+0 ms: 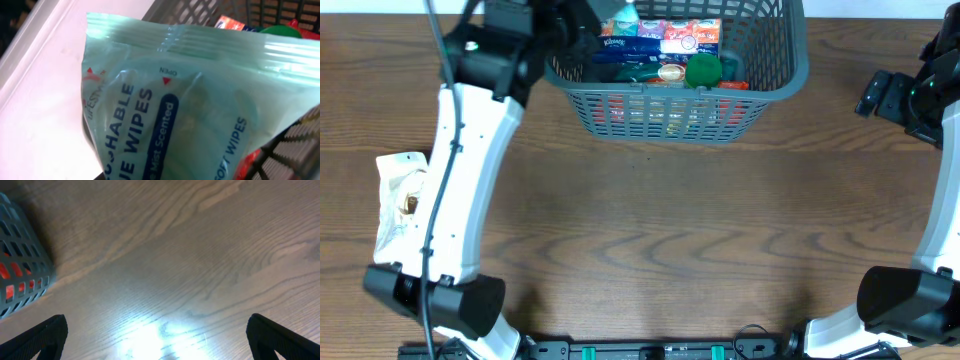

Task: Pack container
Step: 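Carry the wipes pack over the basket and drop it in, then withdraw the left gripper toward the beige paper bag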

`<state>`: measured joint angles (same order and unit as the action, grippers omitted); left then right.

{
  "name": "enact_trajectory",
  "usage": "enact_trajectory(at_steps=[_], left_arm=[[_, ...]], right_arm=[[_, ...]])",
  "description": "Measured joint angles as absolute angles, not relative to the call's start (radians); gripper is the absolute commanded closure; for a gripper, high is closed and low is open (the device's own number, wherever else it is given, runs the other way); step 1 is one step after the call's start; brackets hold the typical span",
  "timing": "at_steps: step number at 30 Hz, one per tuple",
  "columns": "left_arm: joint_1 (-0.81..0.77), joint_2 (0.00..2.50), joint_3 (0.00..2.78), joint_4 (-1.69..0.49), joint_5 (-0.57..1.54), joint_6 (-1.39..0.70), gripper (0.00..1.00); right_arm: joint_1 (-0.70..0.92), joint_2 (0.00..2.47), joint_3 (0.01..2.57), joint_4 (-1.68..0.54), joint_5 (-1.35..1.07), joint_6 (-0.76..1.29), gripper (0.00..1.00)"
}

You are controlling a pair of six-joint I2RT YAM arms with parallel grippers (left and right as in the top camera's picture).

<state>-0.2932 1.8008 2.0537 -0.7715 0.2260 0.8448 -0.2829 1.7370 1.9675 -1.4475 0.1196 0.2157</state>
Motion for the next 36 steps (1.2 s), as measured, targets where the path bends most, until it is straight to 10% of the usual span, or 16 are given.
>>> enact_trajectory(at_steps=[13, 22, 28, 36], left_arm=[[-0.305, 2.057, 2.054, -0.812, 0.230, 0.893, 0.83], [-0.305, 2.079, 2.052, -0.825, 0.233, 0.897, 0.53], [-0.305, 2.079, 2.052, -0.825, 0.233, 0.898, 0.09], [-0.305, 2.072, 2.052, -0.773, 0.200, 0.894, 0.02]], right_arm=[[-0.283, 1.737, 1.967, -1.450, 0.120, 0.216, 0.01], [-0.283, 1.737, 1.967, -1.450, 0.120, 0.216, 0.01], [-0.283, 1.737, 1.967, -1.450, 0.120, 0.216, 0.01], [-0.283, 1.737, 1.967, -1.453, 0.120, 0.216, 0.01]])
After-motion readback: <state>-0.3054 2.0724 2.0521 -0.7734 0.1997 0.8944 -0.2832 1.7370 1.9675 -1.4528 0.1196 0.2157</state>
